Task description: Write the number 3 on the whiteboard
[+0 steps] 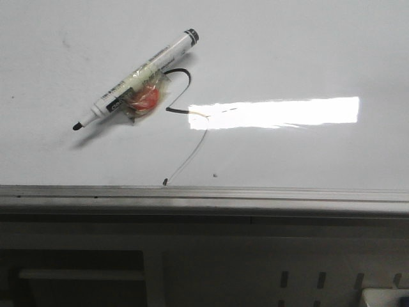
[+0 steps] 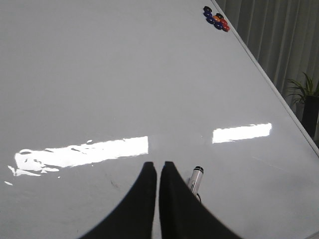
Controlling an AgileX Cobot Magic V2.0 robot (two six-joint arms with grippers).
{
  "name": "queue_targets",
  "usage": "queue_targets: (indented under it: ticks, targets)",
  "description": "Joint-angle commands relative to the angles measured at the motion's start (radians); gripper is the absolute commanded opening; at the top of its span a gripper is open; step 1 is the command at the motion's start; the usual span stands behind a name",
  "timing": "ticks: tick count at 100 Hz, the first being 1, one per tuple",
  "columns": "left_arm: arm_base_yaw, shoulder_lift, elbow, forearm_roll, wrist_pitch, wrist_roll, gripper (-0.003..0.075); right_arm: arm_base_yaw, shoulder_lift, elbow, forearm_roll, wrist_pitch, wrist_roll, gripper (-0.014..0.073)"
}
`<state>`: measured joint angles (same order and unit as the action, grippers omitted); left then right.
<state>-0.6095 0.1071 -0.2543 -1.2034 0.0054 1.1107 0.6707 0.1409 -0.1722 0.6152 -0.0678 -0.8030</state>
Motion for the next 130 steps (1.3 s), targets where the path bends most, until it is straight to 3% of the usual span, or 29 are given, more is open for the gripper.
queue_targets:
  ticks: [1, 20, 40, 48, 51, 57, 66, 77, 97, 130]
  targets:
    - [0.002, 0.008, -0.026, -0.010, -0.017, 0.001, -0.0020, -0.009, 0.010, -0.026, 0.001, -0.073, -0.002, -0.0064]
    - [0.023, 0.008, -0.011, -0.001, -0.018, 0.001, -0.0020, -0.009, 0.010, -0.026, 0.001, -0.073, -0.002, -0.0064]
    - [0.223, 0.008, 0.025, 0.148, -0.043, 0.001, -0.0020, -0.009, 0.010, -0.026, 0.001, -0.073, -0.002, -0.0064]
    - [0.295, 0.008, 0.059, 0.302, -0.034, -0.058, -0.0020, -0.009, 0.010, -0.026, 0.001, -0.073, -0.002, -0.0064]
    - [0.317, 0.006, 0.071, 0.363, -0.023, -0.149, -0.0020, -0.009, 0.010, -0.026, 0.001, -0.073, -0.002, -0.0064]
    - [0.354, -0.003, 0.096, 0.620, -0.005, -0.372, -0.0020, -0.009, 0.010, -0.026, 0.001, -0.073, -0.002, -0.0064]
    - [0.387, -0.026, 0.135, 0.937, 0.019, -0.777, -0.0020, -0.009, 0.010, -0.026, 0.001, -0.073, -0.002, -0.0064]
    - [0.409, -0.045, 0.196, 1.120, -0.005, -0.998, -0.0020, -0.009, 0.010, -0.026, 0.001, -0.073, -0.002, -0.0064]
    - [0.421, -0.053, 0.293, 1.129, -0.005, -1.026, -0.0020, -0.009, 0.010, -0.026, 0.001, -0.073, -0.002, -0.0064]
    - [0.441, -0.062, 0.293, 1.140, 0.239, -1.026, -0.0020, -0.009, 0.010, -0.026, 0.001, -0.073, -0.002, -0.0064]
